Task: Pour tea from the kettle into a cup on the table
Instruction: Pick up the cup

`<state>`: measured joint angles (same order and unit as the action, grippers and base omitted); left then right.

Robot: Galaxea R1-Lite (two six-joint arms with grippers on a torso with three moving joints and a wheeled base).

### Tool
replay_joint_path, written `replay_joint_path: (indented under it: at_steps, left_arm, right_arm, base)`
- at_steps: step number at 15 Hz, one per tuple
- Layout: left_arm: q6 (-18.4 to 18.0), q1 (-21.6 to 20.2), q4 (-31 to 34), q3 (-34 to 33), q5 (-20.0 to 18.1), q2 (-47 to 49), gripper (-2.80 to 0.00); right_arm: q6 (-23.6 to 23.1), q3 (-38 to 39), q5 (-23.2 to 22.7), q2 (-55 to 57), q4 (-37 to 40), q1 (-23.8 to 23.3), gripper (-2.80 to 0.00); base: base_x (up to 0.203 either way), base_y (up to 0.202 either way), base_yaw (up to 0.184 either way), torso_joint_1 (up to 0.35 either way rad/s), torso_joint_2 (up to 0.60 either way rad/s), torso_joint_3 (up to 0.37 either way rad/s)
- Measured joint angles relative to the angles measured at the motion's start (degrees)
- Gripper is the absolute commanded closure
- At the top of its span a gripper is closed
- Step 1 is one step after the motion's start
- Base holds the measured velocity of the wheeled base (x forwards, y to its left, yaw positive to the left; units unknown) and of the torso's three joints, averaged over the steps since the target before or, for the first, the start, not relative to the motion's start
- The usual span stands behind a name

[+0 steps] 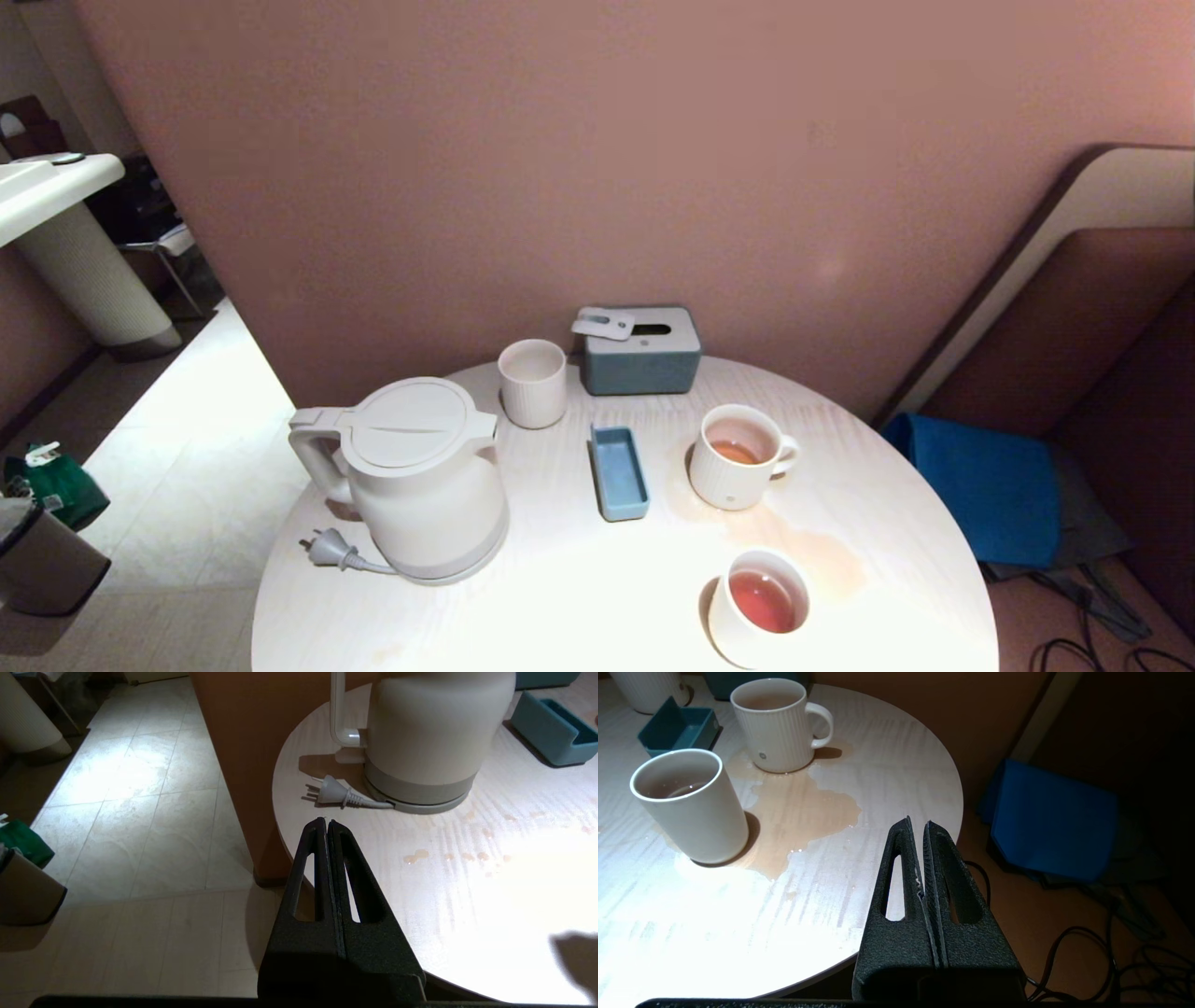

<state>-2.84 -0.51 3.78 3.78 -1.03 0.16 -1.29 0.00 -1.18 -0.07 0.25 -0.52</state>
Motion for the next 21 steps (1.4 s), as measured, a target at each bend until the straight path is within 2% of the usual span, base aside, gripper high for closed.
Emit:
replay_joint_path:
  at_steps: [2, 15, 21]
  left_arm:
    - [-0.69, 0.00, -5.22, -2.77, -0.20, -0.11, 0.00]
    - [-0.37, 0.00, -5.58, -3.78, -0.01, -0.16, 0.00]
    - [-0.38, 0.00, -5.54, -3.78, -0.01, -0.16, 0.00]
  right_arm:
    - [0.00, 0.00, 0.00, 0.00, 0.01, 0.00, 0.00]
    - [0.00, 0.00, 0.00, 0.00, 0.02, 0.00, 0.00]
    - [0.00, 0.00, -0.02, 0.00, 0.02, 0.00, 0.00]
  base:
    - [0.000, 0.000, 0.000, 0.000, 0.00, 0.000]
    - [0.000, 0.000, 0.000, 0.000, 0.00, 0.003]
    - [0.000, 0.000, 0.000, 0.001, 0.00, 0.170]
